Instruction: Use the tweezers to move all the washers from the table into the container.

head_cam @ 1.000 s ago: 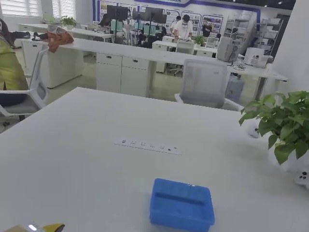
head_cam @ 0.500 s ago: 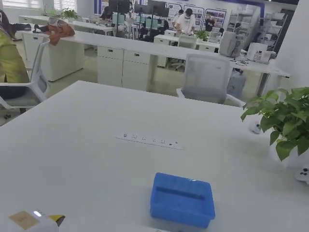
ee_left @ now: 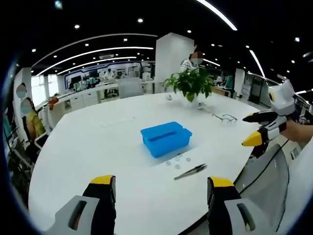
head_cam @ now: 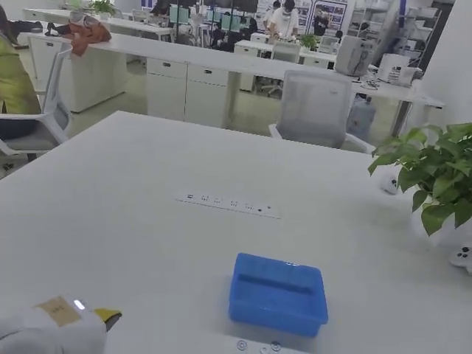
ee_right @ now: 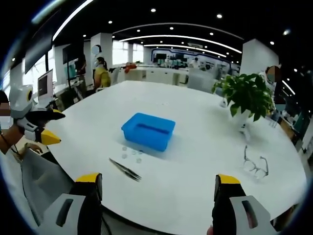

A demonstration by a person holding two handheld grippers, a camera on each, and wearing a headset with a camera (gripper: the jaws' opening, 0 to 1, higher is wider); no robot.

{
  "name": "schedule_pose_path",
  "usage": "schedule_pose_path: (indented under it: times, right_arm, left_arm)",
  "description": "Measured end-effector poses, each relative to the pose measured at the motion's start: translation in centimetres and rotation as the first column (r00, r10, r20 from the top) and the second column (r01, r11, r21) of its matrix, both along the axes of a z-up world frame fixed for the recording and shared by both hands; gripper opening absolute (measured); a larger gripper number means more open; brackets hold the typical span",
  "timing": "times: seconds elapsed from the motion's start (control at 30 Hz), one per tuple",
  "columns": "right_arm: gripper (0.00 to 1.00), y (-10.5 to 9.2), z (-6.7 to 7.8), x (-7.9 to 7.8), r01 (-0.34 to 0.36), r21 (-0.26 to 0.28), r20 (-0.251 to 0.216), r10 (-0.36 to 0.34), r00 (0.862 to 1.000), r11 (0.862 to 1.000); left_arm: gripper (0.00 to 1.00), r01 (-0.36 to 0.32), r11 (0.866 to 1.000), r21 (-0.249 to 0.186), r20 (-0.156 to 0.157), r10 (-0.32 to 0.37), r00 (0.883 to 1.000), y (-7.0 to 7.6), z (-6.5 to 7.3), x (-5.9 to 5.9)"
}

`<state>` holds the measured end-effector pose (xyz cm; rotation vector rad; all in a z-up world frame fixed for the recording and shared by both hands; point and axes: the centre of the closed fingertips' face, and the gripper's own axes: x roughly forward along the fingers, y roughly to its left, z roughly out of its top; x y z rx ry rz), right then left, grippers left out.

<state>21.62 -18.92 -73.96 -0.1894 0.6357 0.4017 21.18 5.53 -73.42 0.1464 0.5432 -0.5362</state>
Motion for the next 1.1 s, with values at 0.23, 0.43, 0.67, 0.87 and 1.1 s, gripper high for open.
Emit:
schedule_pose_path:
  times: [0.23, 0.43, 0.67, 0.87, 1.1]
  right_arm:
    - [0.93, 0.2, -0.3, -0.3, -0.006, -0.002, -0.018, 0.006, 1.0, 1.0]
    - [0.91, 0.2, -1.0, -0.7, 0.001, 0.005, -0.046, -0.001, 0.999, 1.0]
    - [0.88, 0.1, -1.5, -1.0, 0.016, 0.017, -0.07, -0.015, 0.997, 1.0]
    - [0.87, -0.1, -1.8, -0.8, 0.033, 0.012, -0.09, -0.032, 0.995, 0.999]
    - [0.86, -0.2, -2.2, -0.8, 0.042, 0.017, -0.119, -0.04, 0.992, 0.999]
  left_arm:
    - [0.55, 0.242, 0.966, 0.088, -0.03, -0.241, 0.97, -2.4, -1.5, 0.5]
    - [0.36, 0.408, 0.9, 0.15, -0.118, -0.394, 0.912, -4.8, -3.7, 0.9]
    - [0.18, 0.501, 0.84, 0.207, -0.194, -0.467, 0.863, -6.2, -7.1, 2.2]
    - [0.12, 0.545, 0.81, 0.214, -0.245, -0.496, 0.833, -7.2, -9.7, 3.2]
    - [0.14, 0.571, 0.793, 0.211, -0.298, -0.504, 0.81, -7.9, -12.6, 4.0]
